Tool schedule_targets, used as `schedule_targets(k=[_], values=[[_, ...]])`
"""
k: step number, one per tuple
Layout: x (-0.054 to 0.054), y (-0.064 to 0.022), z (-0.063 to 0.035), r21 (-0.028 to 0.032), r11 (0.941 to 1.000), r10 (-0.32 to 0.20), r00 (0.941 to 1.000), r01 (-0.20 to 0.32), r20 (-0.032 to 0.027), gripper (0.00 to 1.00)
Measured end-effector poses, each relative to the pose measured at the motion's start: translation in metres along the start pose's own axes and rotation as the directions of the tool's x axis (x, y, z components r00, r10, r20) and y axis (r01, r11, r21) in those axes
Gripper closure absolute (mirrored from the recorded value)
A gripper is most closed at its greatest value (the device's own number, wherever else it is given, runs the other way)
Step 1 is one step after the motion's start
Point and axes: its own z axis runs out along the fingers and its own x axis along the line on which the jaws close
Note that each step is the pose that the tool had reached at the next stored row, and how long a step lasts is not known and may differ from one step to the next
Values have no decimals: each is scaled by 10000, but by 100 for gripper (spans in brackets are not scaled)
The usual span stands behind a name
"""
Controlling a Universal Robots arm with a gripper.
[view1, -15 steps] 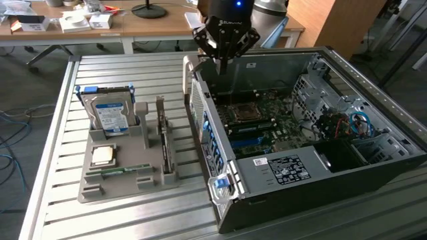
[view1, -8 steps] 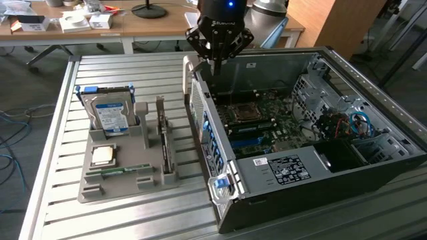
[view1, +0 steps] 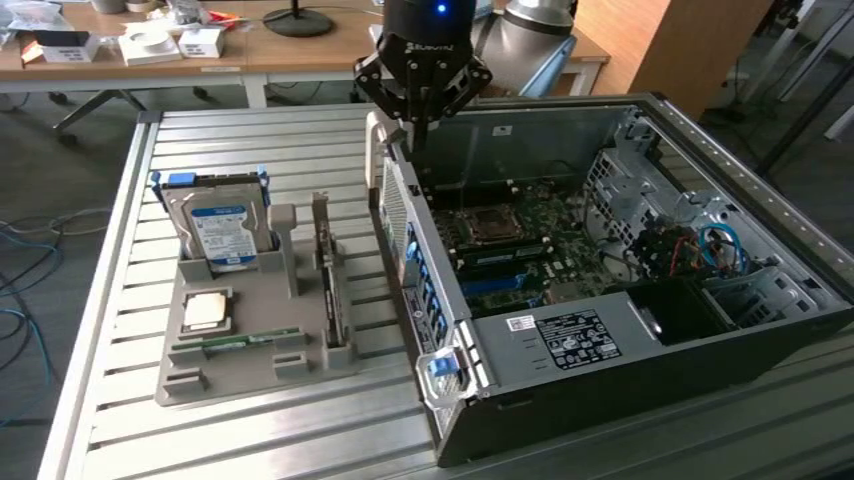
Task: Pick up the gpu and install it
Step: 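Reach for the gpu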
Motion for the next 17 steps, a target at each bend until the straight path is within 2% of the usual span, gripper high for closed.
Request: schedule_targets(k=[17], values=[[378,-17,-1,2,10000,0,10000,0,0,89]])
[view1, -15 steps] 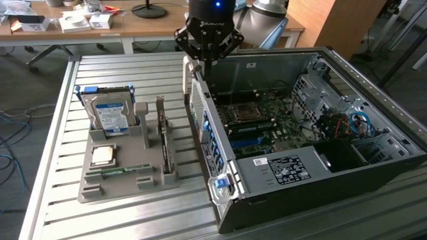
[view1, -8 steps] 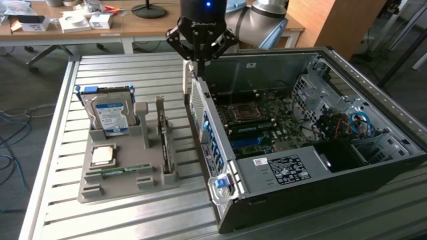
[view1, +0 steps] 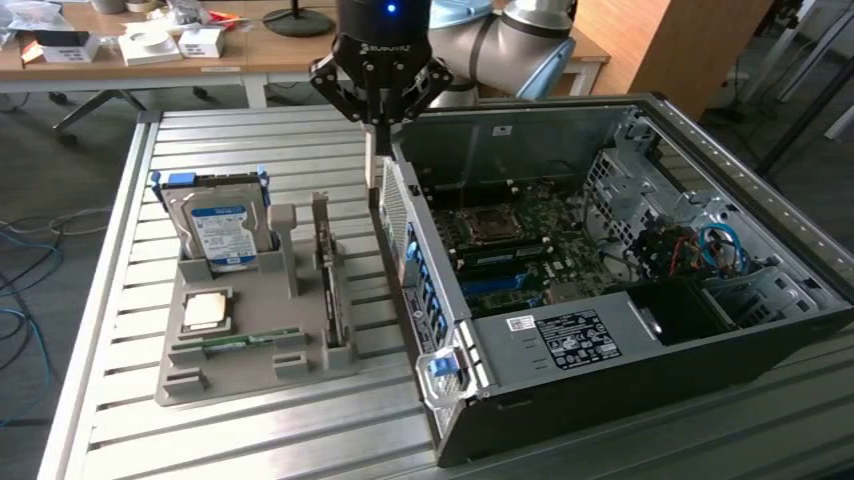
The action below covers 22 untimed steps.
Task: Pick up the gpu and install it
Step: 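Reach for the gpu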
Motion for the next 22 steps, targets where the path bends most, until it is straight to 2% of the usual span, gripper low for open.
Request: schedule_targets(k=[7,14,22], values=[[141,-6,0,0,10000,1,10000,-1,0,89],[147,-6,0,0,10000,1,10000,-1,0,89],[215,-12,-1,0,10000,1,10000,-1,0,89]])
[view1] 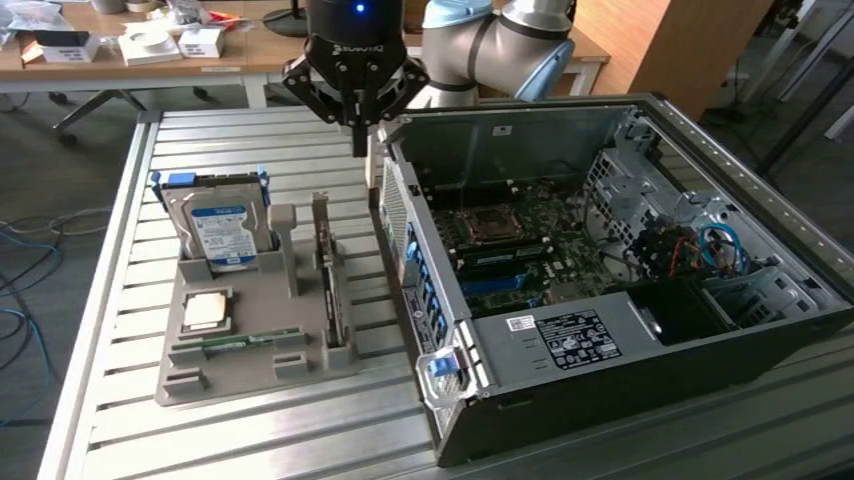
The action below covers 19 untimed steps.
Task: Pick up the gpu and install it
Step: 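Reach for the gpu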
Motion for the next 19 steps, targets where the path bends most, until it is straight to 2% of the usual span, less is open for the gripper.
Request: schedule_targets(k=[14,19], values=[[44,-4,-1,0,10000,0,10000,0,0,89],[43,-37,-2,0,10000,0,10000,0,-1,89]])
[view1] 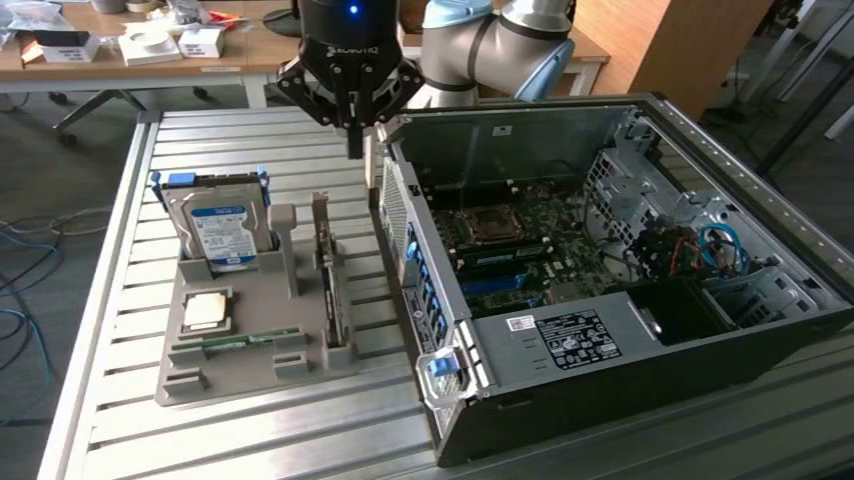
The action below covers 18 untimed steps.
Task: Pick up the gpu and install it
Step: 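Reach for the gpu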
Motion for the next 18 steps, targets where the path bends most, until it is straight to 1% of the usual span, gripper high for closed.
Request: schedule_targets(k=[4,9,18], values=[[-5,-56,-2,0,10000,-1,10000,1,0,89],[-7,-159,-7,0,10000,0,10000,0,1,89],[42,-345,-17,-1,10000,-4,10000,5,20,89]])
